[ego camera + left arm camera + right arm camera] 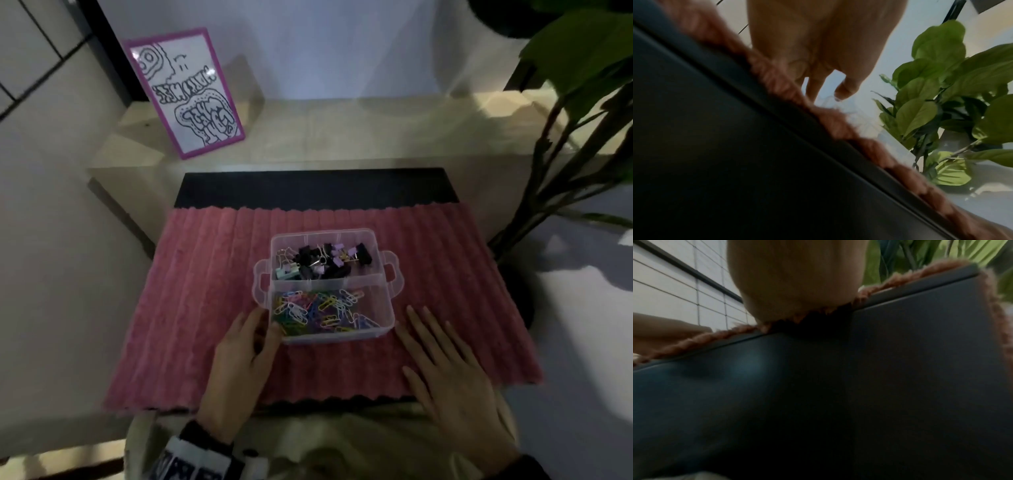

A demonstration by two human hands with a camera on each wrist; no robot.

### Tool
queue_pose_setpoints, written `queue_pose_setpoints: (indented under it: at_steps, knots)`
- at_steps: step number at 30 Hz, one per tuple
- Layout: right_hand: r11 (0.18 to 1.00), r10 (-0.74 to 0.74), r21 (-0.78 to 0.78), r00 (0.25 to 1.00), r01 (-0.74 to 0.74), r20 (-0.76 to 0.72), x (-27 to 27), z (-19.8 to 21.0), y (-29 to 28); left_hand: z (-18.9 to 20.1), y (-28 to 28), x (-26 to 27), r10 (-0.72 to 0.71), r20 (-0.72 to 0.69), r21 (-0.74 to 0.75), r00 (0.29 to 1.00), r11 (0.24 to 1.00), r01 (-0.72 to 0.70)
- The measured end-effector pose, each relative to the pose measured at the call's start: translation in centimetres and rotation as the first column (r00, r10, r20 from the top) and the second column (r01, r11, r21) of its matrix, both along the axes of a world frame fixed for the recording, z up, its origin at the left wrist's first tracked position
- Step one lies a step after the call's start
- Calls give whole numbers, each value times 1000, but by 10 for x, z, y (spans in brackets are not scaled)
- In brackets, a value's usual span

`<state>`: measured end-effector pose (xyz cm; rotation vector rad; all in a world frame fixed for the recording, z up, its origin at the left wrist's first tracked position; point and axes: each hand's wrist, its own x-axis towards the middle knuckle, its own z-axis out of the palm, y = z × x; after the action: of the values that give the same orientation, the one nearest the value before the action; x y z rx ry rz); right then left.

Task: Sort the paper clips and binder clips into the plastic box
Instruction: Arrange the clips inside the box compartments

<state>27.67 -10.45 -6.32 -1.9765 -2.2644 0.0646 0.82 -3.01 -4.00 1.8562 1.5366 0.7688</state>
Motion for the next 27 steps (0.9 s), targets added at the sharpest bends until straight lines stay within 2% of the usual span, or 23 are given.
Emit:
queue_pose_setpoints:
  at_steps: [3, 6, 9, 13, 15, 17, 18, 19, 20, 22, 25, 27]
  knots:
    - [998, -25, -57, 999, 23, -48, 1, 1, 1, 4, -2, 2, 36, -34, -53, 999, 998, -37]
    - [991, -24, -132, 997, 15, -73, 3, 7, 1, 19, -3, 4, 32, -6, -169, 999, 985, -32]
    - [976, -27, -217, 997, 10, -77, 4, 14, 3, 34, 1, 4, 56, 11, -297, 998, 954, -50]
    - [930, -41, -365, 981, -31, -188, 6, 28, 6, 51, 5, 7, 44, -4, -439, 999, 898, -41]
    - [947, -110, -319, 919, -19, -380, 12, 36, 10, 58, 9, 8, 48, -7, -499, 999, 865, -45]
    - [956, -252, -275, 780, 107, -573, 16, 56, 25, 65, 12, 5, 65, 12, -584, 998, 810, -46]
    - [958, -286, -216, 732, 191, -618, 15, 69, 37, 66, 13, 3, 88, 25, -606, 996, 794, -55]
    - [956, -289, -147, 724, 255, -626, 10, 84, 49, 68, 14, 3, 104, 23, -626, 994, 777, -67]
    - [960, -265, -104, 734, 259, -625, 2, 98, 63, 69, 16, 2, 109, 22, -631, 994, 773, -71]
    - [986, -163, -137, 765, 98, -623, -23, 116, 93, 75, 23, 2, 142, -32, -598, 989, 790, -133]
    - [970, 65, -175, 878, -166, -474, -60, 114, 133, 79, 41, -4, 275, -149, -365, 950, 877, -312]
    - [939, 150, -219, 891, -264, -429, -78, 102, 151, 79, 58, -10, 232, -150, -208, 961, 943, -260]
